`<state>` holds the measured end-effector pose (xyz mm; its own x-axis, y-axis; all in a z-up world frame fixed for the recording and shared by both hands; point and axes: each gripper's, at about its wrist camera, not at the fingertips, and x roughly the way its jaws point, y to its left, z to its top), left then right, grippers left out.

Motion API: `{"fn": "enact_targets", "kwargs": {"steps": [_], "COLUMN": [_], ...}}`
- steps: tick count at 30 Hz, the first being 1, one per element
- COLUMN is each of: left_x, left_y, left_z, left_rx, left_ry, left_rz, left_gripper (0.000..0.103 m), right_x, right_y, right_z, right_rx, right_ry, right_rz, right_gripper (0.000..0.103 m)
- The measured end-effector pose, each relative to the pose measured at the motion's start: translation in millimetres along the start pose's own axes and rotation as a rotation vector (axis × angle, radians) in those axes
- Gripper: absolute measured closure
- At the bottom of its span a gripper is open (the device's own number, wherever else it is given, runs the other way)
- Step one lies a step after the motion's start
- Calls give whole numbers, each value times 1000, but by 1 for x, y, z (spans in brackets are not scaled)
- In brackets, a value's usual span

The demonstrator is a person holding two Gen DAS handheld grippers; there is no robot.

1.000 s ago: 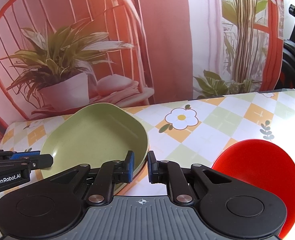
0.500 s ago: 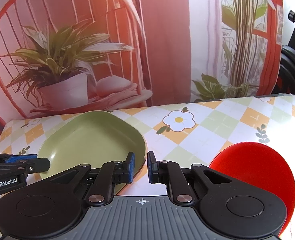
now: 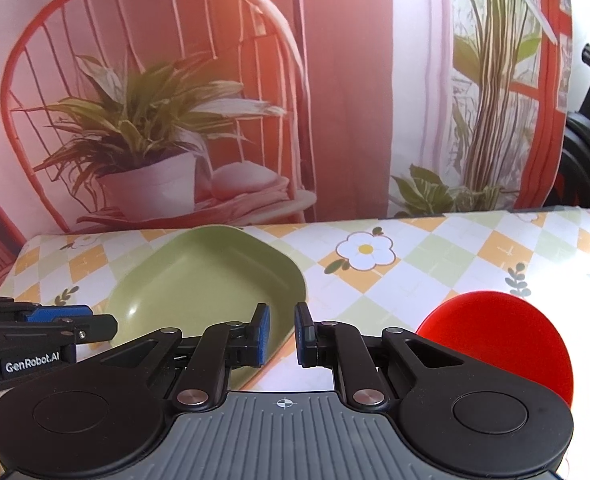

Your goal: Organize plates and bowls

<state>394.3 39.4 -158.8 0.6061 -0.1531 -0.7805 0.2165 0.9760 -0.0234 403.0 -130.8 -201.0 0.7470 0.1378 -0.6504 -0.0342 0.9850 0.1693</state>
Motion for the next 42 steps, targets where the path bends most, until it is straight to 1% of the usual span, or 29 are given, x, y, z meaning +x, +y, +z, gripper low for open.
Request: {"fn": "enact_targets", "kwargs": {"steps": [3,7,14,21,25,32,36,42], "left_x": [-13,-34,-72,-106,-123,-143,-152,-160], "left_y": [3,4,22,52,71,100,114,133], "left_z": [0,-3,-20,-47,-65,-99,-115,-133], "left_rx": [-10,9,27,19,-27,-99,-119,-155], "left_ry": [-18,-47,-68,-44,-29,7,22,40], "left_rz": [-3,2,17,62,90,141,180,219], "left_gripper": [80,80,80,80,80,80,80,80], "right_x": [-7,-19,-39,-51,-55,-63,-66,-71], "right_y": [5,12,32,54,67,90,103,123], "right_z": [-1,-4,-16,-33,-46,-66,-76,-87], "right_rx": [-3,-7,-30,-60,-82,-102,-118,-163], "right_ry": [-8,-16,-39,-24,-9,28,50,72], "right_rz": [9,29,64,117,150,218,255,312], "right_gripper": [90,90,90,90,90,90,90,90]}}
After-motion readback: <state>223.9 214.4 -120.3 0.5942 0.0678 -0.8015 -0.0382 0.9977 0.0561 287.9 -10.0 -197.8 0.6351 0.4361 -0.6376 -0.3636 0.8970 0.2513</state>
